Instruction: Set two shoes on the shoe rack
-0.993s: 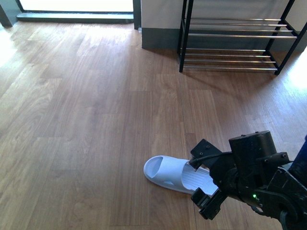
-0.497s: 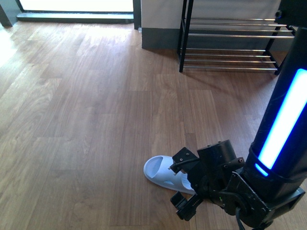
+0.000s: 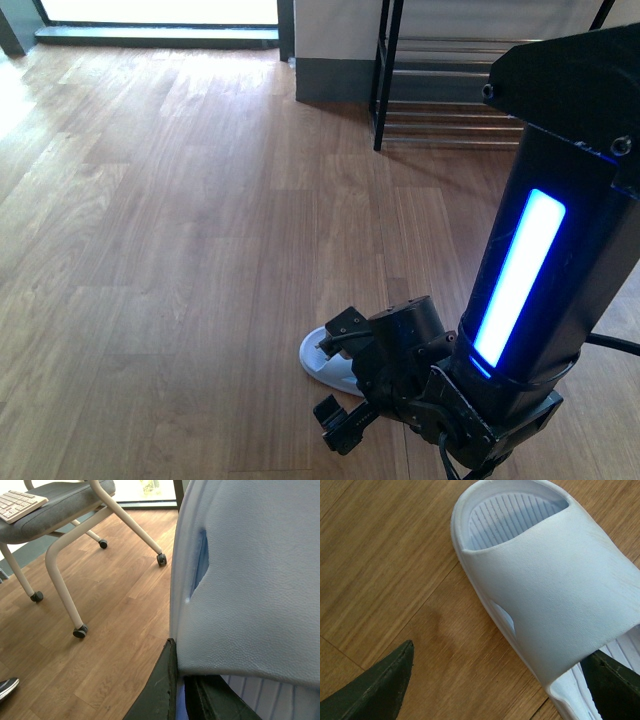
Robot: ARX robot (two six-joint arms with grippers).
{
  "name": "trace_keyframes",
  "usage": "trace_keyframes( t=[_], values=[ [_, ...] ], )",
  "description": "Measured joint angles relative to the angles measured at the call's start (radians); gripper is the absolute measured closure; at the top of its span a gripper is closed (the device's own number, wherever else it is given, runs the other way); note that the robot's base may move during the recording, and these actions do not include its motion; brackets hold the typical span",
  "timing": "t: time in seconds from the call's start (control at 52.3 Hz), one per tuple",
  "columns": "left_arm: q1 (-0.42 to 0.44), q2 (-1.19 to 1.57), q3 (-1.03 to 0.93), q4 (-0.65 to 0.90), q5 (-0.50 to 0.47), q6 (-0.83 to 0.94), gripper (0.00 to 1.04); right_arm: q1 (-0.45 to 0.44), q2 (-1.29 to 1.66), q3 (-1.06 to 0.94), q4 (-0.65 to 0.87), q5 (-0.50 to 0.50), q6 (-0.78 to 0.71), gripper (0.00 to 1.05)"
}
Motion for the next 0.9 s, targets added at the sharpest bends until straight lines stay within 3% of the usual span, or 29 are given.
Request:
trace_keyframes(
  t=[0.229, 0.363, 0.516, 0.764, 0.841, 0.898],
  values=[
    [0.000, 0.000, 0.000, 0.000, 0.000, 0.000, 1.03, -0.005, 0.052, 0.080, -0.018, 0.031, 0.064, 0.10],
    [0.000, 0.000, 0.000, 0.000, 0.000, 0.000, 1.03, -0.032, 0.096, 0.166, -0.061, 0.069, 0.081, 0.34],
    [0.000, 0.000, 0.000, 0.000, 0.000, 0.000, 1.03, -0.059, 0.111, 0.209, -0.083, 0.090, 0.087, 0.53],
    [0.000, 0.000, 0.000, 0.000, 0.000, 0.000, 1.03, -0.127, 0.060, 0.140, -0.039, 0.169, 0.037, 0.94],
    [0.000, 0.000, 0.000, 0.000, 0.000, 0.000, 1.03, -0.159, 0.013, 0.101, -0.024, 0.185, 0.001, 1.03],
    [0.000, 0.000, 0.000, 0.000, 0.000, 0.000, 1.03, -0.195, -0.053, 0.053, 0.006, 0.197, -0.049, 1.03]
  ],
)
